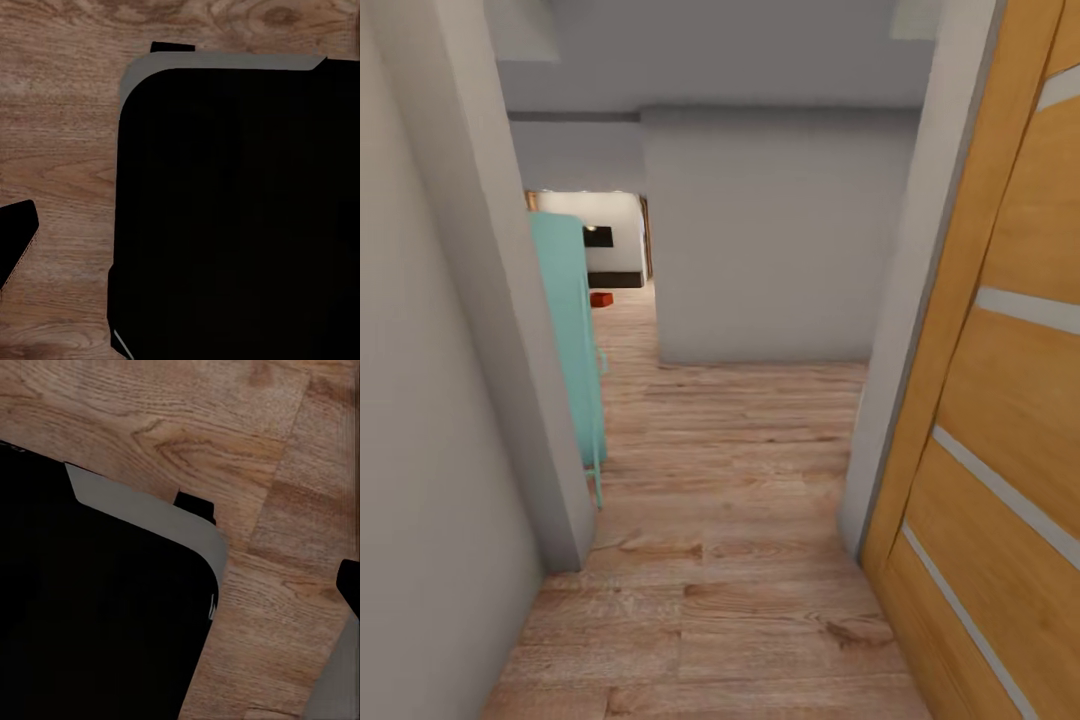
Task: Move the two storage containers from the living room to the garage. In the garage, place one container on the floor and stack the other container on top of it (either order is fine).
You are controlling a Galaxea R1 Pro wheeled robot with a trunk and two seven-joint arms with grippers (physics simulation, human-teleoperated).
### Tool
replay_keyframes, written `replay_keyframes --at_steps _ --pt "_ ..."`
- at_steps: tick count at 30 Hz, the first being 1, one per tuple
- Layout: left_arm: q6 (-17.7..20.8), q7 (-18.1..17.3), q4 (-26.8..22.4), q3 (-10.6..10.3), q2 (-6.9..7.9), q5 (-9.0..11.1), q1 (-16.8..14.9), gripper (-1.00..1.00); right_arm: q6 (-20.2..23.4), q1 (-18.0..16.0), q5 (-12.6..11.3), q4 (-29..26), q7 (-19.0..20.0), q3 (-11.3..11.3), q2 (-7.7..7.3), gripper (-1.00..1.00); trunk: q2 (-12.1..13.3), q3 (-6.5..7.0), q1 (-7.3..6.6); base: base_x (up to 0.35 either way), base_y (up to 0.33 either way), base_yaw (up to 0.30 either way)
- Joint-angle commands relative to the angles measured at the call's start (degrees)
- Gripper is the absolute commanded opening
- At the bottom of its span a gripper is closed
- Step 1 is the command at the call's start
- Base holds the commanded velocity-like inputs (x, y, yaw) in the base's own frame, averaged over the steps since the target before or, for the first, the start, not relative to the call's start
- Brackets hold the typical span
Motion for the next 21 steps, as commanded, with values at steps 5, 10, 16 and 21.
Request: replay_keyframes --at_steps 5,10,16,21 --pt "0.09 -0.07 -0.01 0.0 -0.01 0.41 -0.01 1.0 -0.36 -0.07 -0.68 0.17 0.49 0.36 0.04 1.0 -0.02 -0.05 0.03 0.322 0.0 0.001" --pt "0.18 -0.07 -0.01 -0.02 -0.01 0.4 -0.01 1.0 -0.36 -0.07 -1.06 0.17 0.81 0.28 -0.16 1.0 -0.02 -0.05 0.03 0.322 0.0 0.0" --pt "0.16 -0.07 -0.01 -0.07 -0.08 0.39 -0.01 1.0 -0.32 -0.07 -1.23 0.17 0.93 0.27 -0.34 1.0 -0.02 -0.05 0.03 0.322 0.0 0.0" --pt "0.1 -0.07 -0.01 -0.08 -0.03 0.39 -0.01 1.0 -0.34 -0.07 -1.23 0.17 0.91 0.27 -0.42 1.0 -0.02 -0.05 0.03 0.322 0.0 0.0"
